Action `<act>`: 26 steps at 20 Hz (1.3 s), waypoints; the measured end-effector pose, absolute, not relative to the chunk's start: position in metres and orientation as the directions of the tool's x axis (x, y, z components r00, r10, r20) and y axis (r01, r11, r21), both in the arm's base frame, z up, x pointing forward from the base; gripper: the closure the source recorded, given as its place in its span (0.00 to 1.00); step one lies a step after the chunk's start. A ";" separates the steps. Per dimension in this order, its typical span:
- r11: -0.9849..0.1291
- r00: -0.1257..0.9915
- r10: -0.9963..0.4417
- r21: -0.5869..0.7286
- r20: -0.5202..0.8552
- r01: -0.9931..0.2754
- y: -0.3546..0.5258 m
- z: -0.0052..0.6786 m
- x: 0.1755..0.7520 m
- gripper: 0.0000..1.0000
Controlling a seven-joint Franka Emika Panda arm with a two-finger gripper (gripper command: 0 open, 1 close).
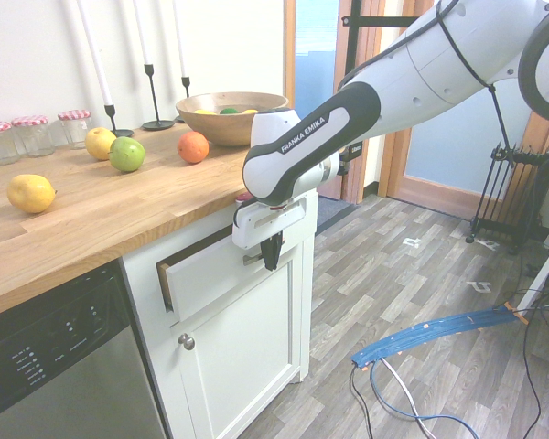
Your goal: Close the drawer
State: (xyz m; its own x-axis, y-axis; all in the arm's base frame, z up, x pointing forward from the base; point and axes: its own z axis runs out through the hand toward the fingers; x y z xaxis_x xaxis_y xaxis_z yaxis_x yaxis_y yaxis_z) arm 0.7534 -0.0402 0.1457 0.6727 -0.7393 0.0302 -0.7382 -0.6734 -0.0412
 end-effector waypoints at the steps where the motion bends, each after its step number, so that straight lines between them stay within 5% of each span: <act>1: -0.673 0.673 -0.739 -0.041 0.030 -0.738 -0.040 0.146 0.753 0.00; 15: -0.665 0.662 -0.747 -0.070 0.058 -0.744 -0.032 0.158 0.747 0.00; 26: -0.637 0.636 -0.771 -0.066 0.035 -0.768 -0.033 0.193 0.667 0.00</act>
State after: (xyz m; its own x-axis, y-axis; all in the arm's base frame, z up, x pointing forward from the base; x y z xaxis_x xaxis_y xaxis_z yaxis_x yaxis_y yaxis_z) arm 0.6668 -0.0329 0.1926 0.6364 -0.7706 0.0355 -0.7679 -0.6372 -0.0660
